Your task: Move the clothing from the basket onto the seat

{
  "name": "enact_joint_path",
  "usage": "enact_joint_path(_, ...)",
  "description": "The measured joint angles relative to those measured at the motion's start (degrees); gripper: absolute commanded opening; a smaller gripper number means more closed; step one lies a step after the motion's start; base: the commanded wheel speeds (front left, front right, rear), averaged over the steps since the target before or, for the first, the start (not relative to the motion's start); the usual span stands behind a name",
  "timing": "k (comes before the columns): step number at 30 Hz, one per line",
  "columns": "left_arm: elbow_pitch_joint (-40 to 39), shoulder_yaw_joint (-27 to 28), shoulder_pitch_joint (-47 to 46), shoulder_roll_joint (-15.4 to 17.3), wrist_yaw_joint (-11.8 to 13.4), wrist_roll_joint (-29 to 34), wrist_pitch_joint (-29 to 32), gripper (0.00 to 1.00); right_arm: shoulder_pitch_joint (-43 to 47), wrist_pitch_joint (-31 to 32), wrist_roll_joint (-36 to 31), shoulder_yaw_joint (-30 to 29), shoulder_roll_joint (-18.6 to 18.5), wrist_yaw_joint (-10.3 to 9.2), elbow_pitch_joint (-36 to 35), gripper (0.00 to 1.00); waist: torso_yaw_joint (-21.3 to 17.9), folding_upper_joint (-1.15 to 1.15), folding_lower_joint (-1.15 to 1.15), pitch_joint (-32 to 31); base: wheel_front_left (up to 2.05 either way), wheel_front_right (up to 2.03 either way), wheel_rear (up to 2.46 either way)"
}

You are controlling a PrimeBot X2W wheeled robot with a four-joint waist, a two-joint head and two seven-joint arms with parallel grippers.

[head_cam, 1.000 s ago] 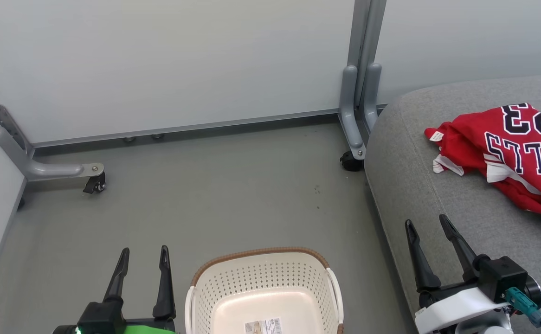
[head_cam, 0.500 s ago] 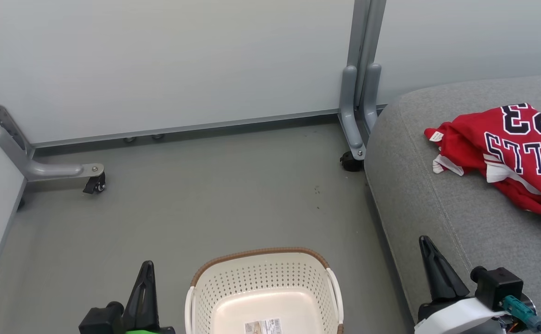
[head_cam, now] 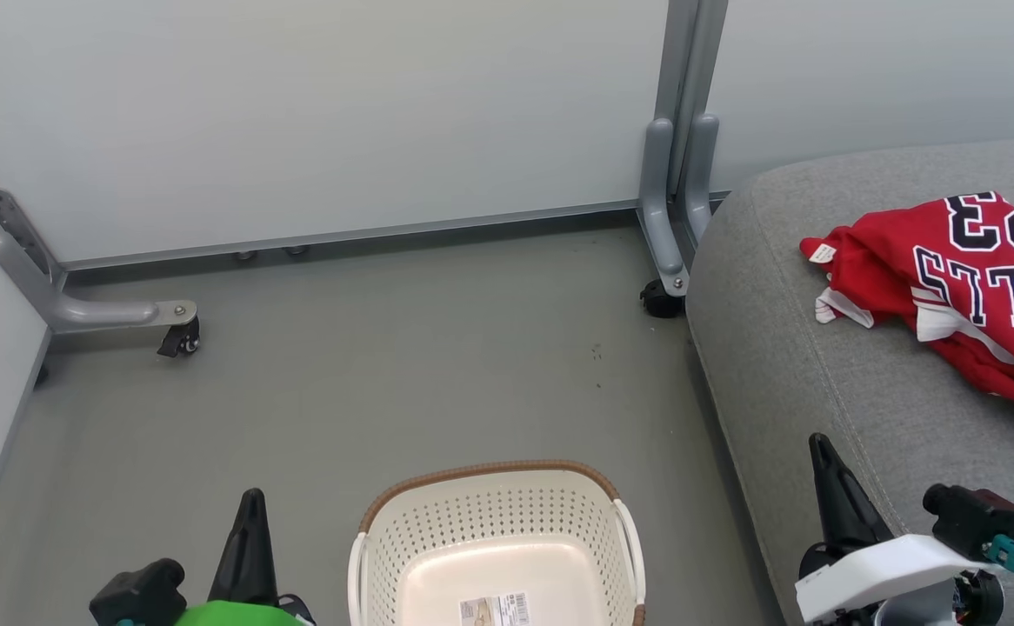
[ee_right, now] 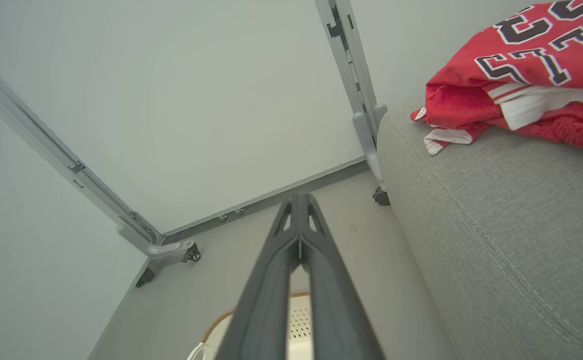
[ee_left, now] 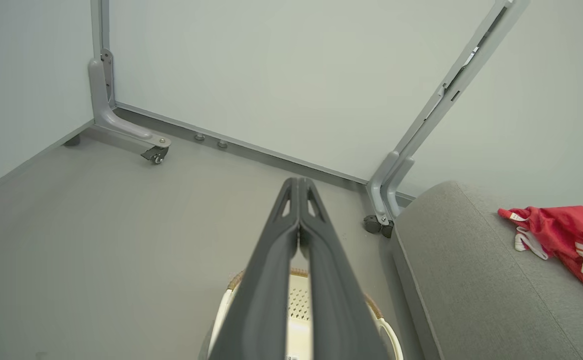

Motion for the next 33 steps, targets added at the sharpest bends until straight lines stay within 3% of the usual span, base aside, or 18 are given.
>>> enact_joint_path(33, 1.4, 3.8, -4.6, 0.6, -2.6, -27.1, 6.4, 0.00, -3.8, 6.2, 27.0, -3.4, 0.2, -0.01, 1.5, 0.00, 0.7, 0.00, 0.00, 1.0, 0.00, 0.00, 0.00)
